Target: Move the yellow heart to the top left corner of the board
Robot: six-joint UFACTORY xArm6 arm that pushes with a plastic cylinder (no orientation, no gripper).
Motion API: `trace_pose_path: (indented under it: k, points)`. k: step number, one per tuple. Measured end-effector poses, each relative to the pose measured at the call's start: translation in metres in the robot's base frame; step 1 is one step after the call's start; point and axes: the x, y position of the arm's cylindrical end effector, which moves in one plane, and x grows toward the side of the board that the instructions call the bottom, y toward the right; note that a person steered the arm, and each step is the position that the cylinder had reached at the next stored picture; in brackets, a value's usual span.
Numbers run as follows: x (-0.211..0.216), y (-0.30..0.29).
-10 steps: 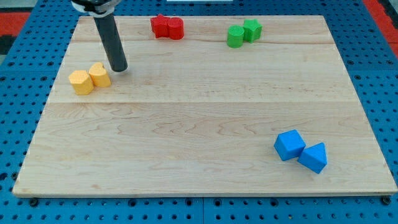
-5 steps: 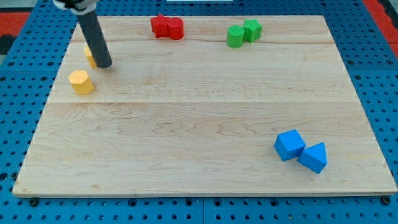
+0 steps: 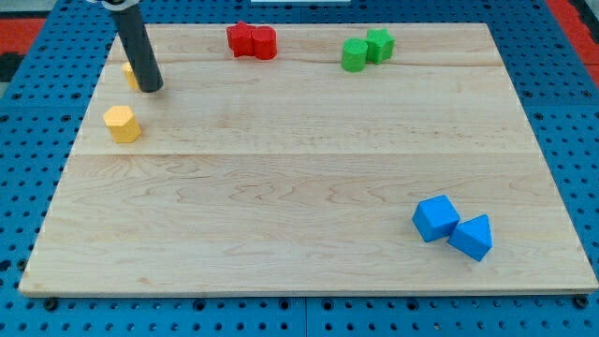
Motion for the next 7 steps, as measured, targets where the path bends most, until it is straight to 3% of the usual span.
trace_pose_path:
  k: [4, 7]
  points:
    - [-0.047, -0.086]
    - [-0.077, -0.058]
